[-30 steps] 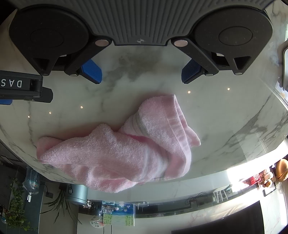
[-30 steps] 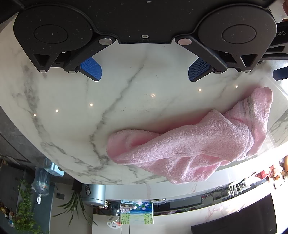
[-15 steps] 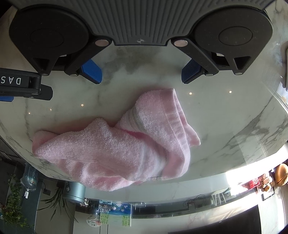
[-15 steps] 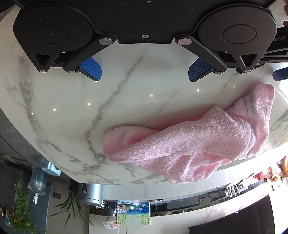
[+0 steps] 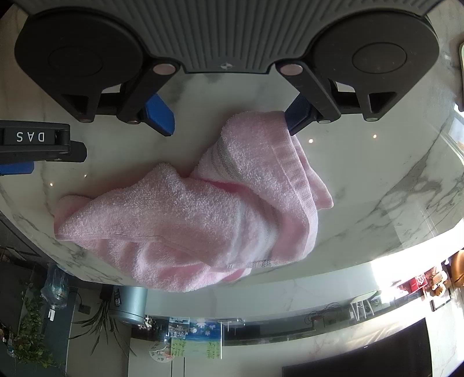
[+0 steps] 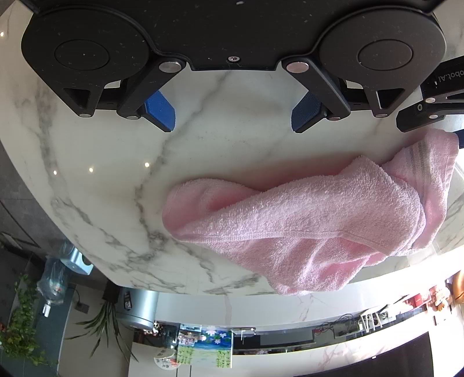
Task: Fold towel
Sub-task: 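Grasp the striped towel edge with the left gripper while the right gripper grasps another edge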
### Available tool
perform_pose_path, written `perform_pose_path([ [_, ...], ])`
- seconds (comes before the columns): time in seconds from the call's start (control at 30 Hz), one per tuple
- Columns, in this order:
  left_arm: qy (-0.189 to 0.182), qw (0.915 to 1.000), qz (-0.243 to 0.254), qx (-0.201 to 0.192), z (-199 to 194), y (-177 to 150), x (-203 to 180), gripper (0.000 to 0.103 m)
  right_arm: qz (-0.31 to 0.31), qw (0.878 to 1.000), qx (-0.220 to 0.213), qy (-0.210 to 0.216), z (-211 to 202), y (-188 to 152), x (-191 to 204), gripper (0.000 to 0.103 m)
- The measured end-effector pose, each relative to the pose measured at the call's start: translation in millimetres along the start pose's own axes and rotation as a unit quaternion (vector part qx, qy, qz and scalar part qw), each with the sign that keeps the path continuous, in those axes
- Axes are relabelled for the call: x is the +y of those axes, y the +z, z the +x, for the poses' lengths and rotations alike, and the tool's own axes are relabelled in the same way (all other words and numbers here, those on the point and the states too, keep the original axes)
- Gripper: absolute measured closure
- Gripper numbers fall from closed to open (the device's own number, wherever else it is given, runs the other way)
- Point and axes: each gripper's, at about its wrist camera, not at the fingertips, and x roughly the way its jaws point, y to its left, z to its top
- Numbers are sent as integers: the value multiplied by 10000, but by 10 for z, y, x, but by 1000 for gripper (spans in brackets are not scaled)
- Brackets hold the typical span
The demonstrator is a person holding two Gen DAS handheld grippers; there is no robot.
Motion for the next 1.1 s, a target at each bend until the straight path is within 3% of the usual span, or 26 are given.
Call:
perform_pose_path([
  [0.1, 14, 10000, 57, 41, 40, 50, 11, 31, -5, 9999, 78, 115, 62, 59, -48, 27],
  [0.27, -43, 9999, 59, 70, 85, 121, 41, 43, -150, 9996, -75, 207, 117, 207, -67, 32],
  [0.4, -19, 9999, 109, 129, 126, 154, 68, 54, -281, 9992, -92, 252, 206, 335, -70, 52],
  [0.53, -53, 9998, 127, 166, 145, 180, 104, 66, -210, 9993, -13, 317, 325, 414, -96, 61],
  [0.6, -66, 9997, 80, 203, 155, 187, 138, 71, -206, 9993, -56, 303, 337, 424, -95, 80],
  [0.73, -34, 9997, 51, 226, 138, 198, 165, 81, -218, 9992, -76, 312, 329, 406, -98, 94],
  [1.1, 329, 9988, 7, 372, -38, 173, 253, 90, -293, 9994, -112, -127, 90, 309, -207, 97],
])
